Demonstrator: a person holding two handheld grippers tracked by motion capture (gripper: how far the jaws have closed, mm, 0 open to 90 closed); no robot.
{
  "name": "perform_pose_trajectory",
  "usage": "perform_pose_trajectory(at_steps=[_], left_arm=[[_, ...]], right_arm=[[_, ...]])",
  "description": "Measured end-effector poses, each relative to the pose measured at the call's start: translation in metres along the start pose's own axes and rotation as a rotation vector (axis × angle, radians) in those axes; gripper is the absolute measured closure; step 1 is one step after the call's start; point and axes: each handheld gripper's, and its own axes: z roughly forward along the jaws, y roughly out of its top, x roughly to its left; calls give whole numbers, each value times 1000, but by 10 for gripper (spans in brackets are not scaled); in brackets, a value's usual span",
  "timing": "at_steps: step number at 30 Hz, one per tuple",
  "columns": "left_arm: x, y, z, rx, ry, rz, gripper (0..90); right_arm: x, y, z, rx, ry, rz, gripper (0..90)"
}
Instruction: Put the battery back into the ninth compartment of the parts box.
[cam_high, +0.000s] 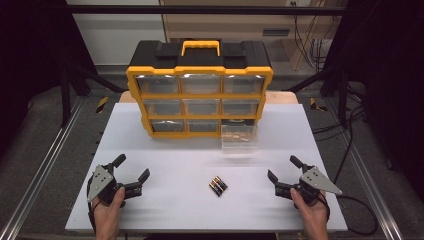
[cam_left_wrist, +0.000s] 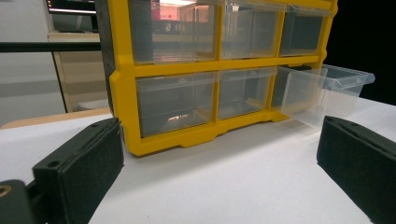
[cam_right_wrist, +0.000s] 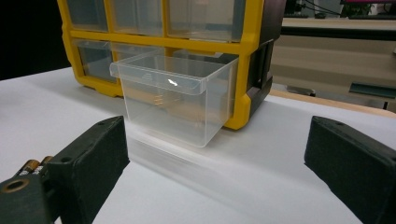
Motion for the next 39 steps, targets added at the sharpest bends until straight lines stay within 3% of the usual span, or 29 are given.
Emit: perform_pose_trajectory(at_steps=[3, 7, 14, 17, 24, 31, 39], left_arm=[[-1, 0, -1, 5, -1, 4, 4], [-1, 0, -2, 9, 4, 4, 4], [1, -1, -3, 14, 15, 5, 5], [1, -2, -4, 17, 18, 6, 5], [1, -2, -4, 16, 21, 4, 4], [2, -2, -4, 14, 23, 6, 4], [2, -2, -4, 16, 26, 9, 4]], right_arm=[[2, 1, 0, 15, -1, 6, 49], [9, 3, 0, 92, -7, -1, 43], [25, 9, 8, 154, 26, -44, 55], [38, 17, 18, 221, 25, -73, 71], [62, 26, 37, 343, 86, -121, 87], [83, 34, 55, 425, 148, -160, 141], [95, 37, 70, 490, 193, -150, 172]])
